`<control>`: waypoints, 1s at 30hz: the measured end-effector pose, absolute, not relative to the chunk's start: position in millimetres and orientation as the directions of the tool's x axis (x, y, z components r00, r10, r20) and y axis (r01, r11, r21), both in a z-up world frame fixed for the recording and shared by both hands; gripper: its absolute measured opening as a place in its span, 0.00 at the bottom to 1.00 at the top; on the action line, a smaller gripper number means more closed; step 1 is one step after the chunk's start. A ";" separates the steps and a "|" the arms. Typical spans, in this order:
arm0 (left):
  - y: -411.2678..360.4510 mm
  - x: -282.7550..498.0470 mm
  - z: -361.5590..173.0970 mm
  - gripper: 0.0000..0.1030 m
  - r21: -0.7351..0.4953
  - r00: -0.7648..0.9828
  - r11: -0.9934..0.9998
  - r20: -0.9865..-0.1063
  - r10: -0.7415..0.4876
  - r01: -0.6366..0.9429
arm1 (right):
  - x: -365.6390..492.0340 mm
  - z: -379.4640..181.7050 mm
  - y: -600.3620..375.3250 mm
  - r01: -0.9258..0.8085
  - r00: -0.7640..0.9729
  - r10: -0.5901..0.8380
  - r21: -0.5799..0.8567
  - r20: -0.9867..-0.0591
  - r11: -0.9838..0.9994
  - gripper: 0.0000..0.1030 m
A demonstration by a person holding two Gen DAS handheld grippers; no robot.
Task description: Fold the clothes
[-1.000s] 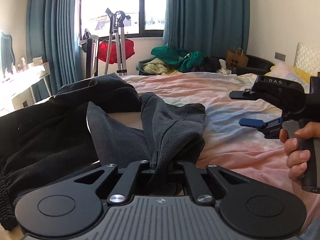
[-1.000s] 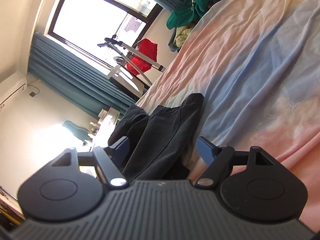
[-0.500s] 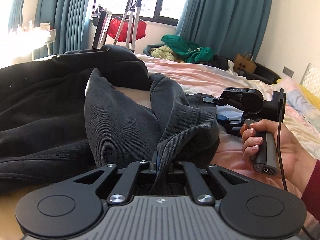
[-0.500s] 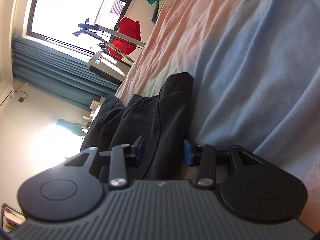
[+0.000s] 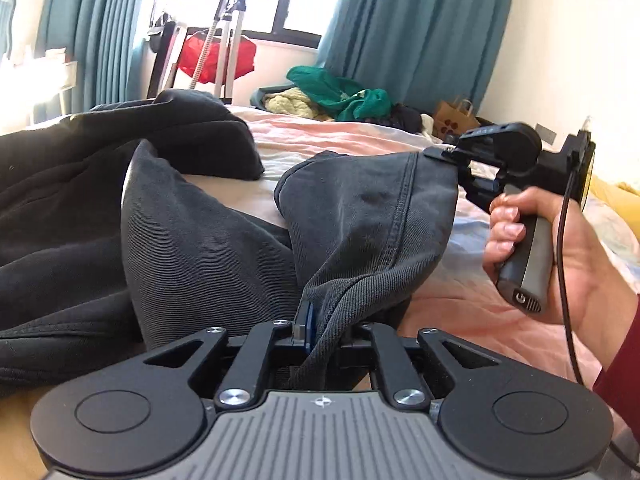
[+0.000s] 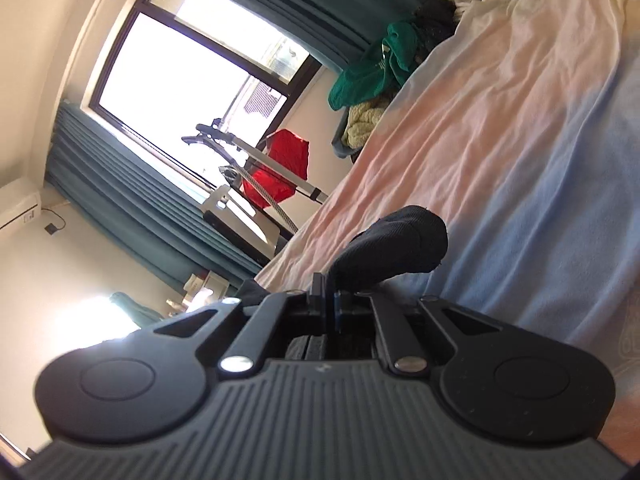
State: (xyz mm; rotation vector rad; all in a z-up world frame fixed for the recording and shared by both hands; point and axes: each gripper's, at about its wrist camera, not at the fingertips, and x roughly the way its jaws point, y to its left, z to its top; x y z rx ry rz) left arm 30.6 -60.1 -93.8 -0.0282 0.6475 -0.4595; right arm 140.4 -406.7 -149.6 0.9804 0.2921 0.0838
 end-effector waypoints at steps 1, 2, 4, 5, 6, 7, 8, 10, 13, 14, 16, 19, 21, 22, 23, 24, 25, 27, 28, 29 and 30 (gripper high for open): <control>-63.5 29.3 -94.4 0.15 -0.168 0.693 0.892 -0.575 -0.435 0.420 | 132.9 -143.2 -413.4 0.065 0.965 0.177 0.833 -0.192 0.550 0.07; -66.3 27.5 -94.4 0.20 -0.167 0.689 0.884 -0.569 -0.448 0.436 | 125.4 -136.7 -420.2 0.069 0.972 0.152 0.837 -0.178 0.543 0.07; -71.1 22.7 -91.4 0.23 -0.169 0.681 0.862 -0.548 -0.485 0.477 | 110.6 -122.6 -440.1 0.076 0.983 0.101 0.837 -0.155 0.543 0.07; -73.5 19.7 -88.7 0.28 -0.171 0.676 0.851 -0.538 -0.503 0.497 | 106.2 -117.2 -448.1 0.086 0.985 0.079 0.827 -0.156 0.556 0.07; -74.9 16.8 -85.9 0.38 -0.181 0.672 0.842 -0.527 -0.520 0.509 | 102.1 -112.0 -455.9 0.097 0.986 0.058 0.816 -0.157 0.569 0.07; -75.9 13.8 -83.2 0.43 -0.192 0.668 0.833 -0.516 -0.536 0.519 | 98.0 -106.7 -463.7 0.108 0.987 0.037 0.806 -0.159 0.583 0.07; -76.7 9.8 -80.6 0.52 -0.211 0.662 0.821 -0.502 -0.557 0.531 | 93.9 -101.5 -471.5 0.119 0.987 0.015 0.794 -0.160 0.596 0.07; -76.4 4.6 -76.0 0.56 -0.247 0.645 0.798 -0.481 -0.594 0.550 | 85.1 -99.9 -489.0 0.148 0.985 -0.012 0.796 -0.175 0.587 0.07; -69.1 1.9 -70.1 0.60 -0.304 0.624 0.783 -0.478 -0.618 0.543 | 74.7 -101.9 -514.8 0.209 0.976 -0.066 0.797 -0.209 0.566 0.06; -63.6 1.1 -67.5 0.61 -0.325 0.620 0.782 -0.479 -0.621 0.532 | 71.6 -102.9 -523.5 0.232 0.971 -0.088 0.793 -0.222 0.563 0.06; -47.6 -1.4 -59.9 0.61 -0.365 0.625 0.790 -0.483 -0.613 0.493 | 62.5 -109.7 -542.7 0.294 0.956 -0.157 0.777 -0.249 0.556 0.06; -12.4 -5.2 -51.6 0.63 -0.460 0.633 0.798 -0.495 -0.595 0.390 | 51.8 -132.2 -567.2 0.376 0.926 -0.234 0.766 -0.295 0.522 0.06; 14.7 -5.3 -45.7 0.63 -0.505 0.646 0.807 -0.513 -0.565 0.306 | 51.2 -157.5 -576.9 0.420 0.907 -0.228 0.775 -0.353 0.471 0.07; 28.8 -5.4 -42.6 0.63 -0.524 0.651 0.811 -0.524 -0.549 0.261 | 51.0 -170.2 -581.6 0.442 0.897 -0.222 0.779 -0.382 0.445 0.07; 41.2 -6.5 -39.4 0.64 -0.525 0.658 0.822 -0.542 -0.523 0.221 | 49.9 -180.3 -583.3 0.470 0.882 -0.217 0.774 -0.418 0.423 0.07; 53.0 -8.0 -36.2 0.64 -0.520 0.663 0.835 -0.562 -0.495 0.182 | 48.6 -190.1 -584.7 0.499 0.866 -0.211 0.768 -0.453 0.402 0.07; 64.4 -9.6 -32.8 0.64 -0.498 0.659 0.855 -0.595 -0.460 0.147 | 47.4 -196.6 -584.9 0.523 0.852 -0.200 0.760 -0.484 0.385 0.07; 86.1 -15.9 -28.2 0.64 -0.438 0.641 0.894 -0.661 -0.389 0.090 | 43.5 -204.3 -583.7 0.530 0.847 -0.172 0.768 -0.503 0.361 0.08; 100.1 -21.4 -27.4 0.65 -0.415 0.639 0.908 -0.683 -0.355 0.060 | 41.2 -205.6 -582.5 0.534 0.844 -0.163 0.771 -0.512 0.345 0.09; 115.3 -26.8 -26.5 0.67 -0.394 0.637 0.919 -0.701 -0.320 0.027 | 38.9 -206.7 -581.3 0.540 0.840 -0.154 0.775 -0.520 0.329 0.09; 130.2 -30.0 -27.1 0.69 -0.401 0.635 0.916 -0.711 -0.302 -0.013 | 37.5 -205.6 -579.4 0.543 0.838 -0.152 0.774 -0.524 0.325 0.10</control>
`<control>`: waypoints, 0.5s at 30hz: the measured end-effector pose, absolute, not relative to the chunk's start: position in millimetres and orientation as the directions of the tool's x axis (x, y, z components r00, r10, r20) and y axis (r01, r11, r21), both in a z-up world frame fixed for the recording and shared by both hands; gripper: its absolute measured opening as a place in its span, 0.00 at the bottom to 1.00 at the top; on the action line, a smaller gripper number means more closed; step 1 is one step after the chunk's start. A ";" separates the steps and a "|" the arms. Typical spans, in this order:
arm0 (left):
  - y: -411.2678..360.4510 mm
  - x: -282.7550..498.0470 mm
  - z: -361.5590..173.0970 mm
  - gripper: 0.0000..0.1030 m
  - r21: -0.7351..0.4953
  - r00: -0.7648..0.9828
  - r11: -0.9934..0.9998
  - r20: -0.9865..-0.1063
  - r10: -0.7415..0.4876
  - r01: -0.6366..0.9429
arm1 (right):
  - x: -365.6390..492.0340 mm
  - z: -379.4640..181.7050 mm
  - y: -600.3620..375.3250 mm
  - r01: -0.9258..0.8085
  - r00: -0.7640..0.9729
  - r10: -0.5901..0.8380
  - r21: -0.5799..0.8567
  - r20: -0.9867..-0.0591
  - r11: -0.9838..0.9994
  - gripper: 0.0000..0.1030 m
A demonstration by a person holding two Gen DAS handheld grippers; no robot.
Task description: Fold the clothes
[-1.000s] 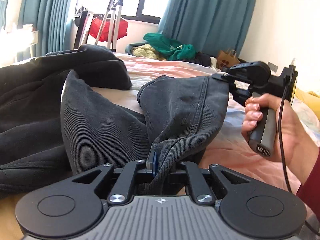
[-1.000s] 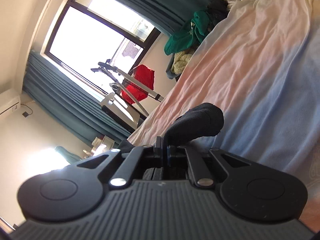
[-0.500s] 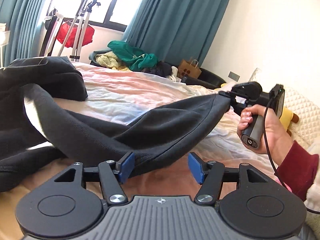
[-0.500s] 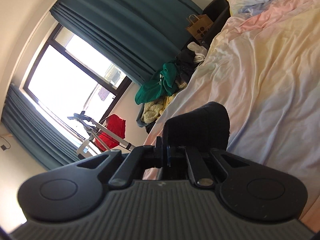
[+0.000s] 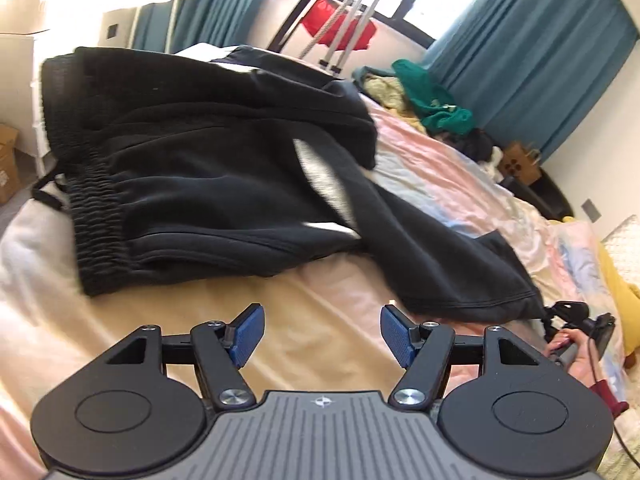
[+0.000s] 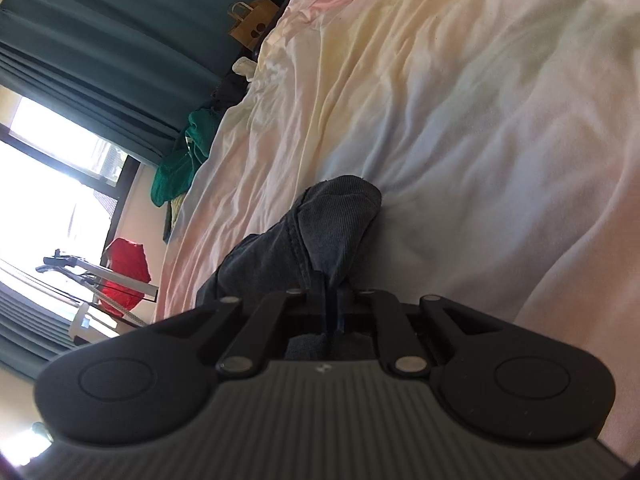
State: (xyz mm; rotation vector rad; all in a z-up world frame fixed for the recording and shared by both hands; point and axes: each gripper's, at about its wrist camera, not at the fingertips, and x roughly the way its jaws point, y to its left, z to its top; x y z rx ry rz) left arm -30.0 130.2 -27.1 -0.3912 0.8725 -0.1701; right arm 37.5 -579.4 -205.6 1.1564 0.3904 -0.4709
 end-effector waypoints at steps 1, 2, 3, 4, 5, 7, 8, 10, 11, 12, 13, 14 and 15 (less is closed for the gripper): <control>145.1 -32.3 -28.2 0.69 -0.416 0.632 0.908 -0.718 -0.291 -0.056 | 36.3 -204.3 -577.5 0.546 0.836 -0.151 0.773 -0.527 0.323 0.10; 159.7 -33.1 -29.5 0.70 -0.454 0.632 0.885 -0.717 -0.294 -0.103 | 35.1 -202.9 -575.5 0.549 0.834 -0.151 0.772 -0.531 0.320 0.12; 174.0 -32.9 -31.8 0.71 -0.505 0.637 0.851 -0.706 -0.308 -0.148 | 36.9 -201.5 -572.1 0.565 0.822 -0.161 0.747 -0.546 0.349 0.17; 188.3 -32.5 -34.3 0.73 -0.556 0.645 0.809 -0.693 -0.323 -0.191 | 39.0 -200.0 -568.6 0.581 0.809 -0.173 0.720 -0.562 0.380 0.22; 199.6 -33.0 -37.0 0.75 -0.585 0.654 0.776 -0.686 -0.320 -0.235 | 41.2 -200.7 -566.2 0.589 0.801 -0.173 0.701 -0.573 0.401 0.37; 215.3 -30.2 -40.5 0.75 -0.594 0.659 0.746 -0.695 -0.289 -0.299 | 42.4 -203.7 -564.0 0.570 0.813 -0.148 0.717 -0.564 0.400 0.52; 221.5 -27.9 -41.2 0.75 -0.588 0.657 0.746 -0.701 -0.276 -0.314 | 42.9 -205.2 -563.0 0.560 0.819 -0.134 0.726 -0.558 0.399 0.60; 232.1 -25.2 -42.1 0.75 -0.582 0.664 0.741 -0.704 -0.252 -0.335 | 43.7 -200.3 -556.7 0.540 0.828 -0.106 0.733 -0.550 0.413 0.62; 235.3 -23.4 -42.6 0.76 -0.582 0.668 0.736 -0.703 -0.243 -0.345 | 44.9 -199.5 -554.3 0.530 0.833 -0.089 0.742 -0.546 0.412 0.62; 238.2 -22.1 -44.7 0.76 -0.588 0.669 0.726 -0.703 -0.241 -0.356 | 46.1 -198.9 -552.1 0.519 0.838 -0.072 0.750 -0.541 0.409 0.62; 241.2 -21.0 -47.3 0.77 -0.595 0.669 0.715 -0.703 -0.242 -0.366 | 47.3 -198.2 -549.8 0.509 0.842 -0.055 0.759 -0.536 0.406 0.62; 242.5 -19.7 -51.0 0.77 -0.602 0.664 0.704 -0.706 -0.247 -0.377 | 48.5 -197.6 -547.6 0.499 0.847 -0.038 0.767 -0.531 0.403 0.62; 242.8 -18.4 -54.6 0.77 -0.605 0.658 0.697 -0.710 -0.252 -0.386 | 49.7 -197.0 -545.3 0.489 0.850 -0.020 0.775 -0.526 0.400 0.62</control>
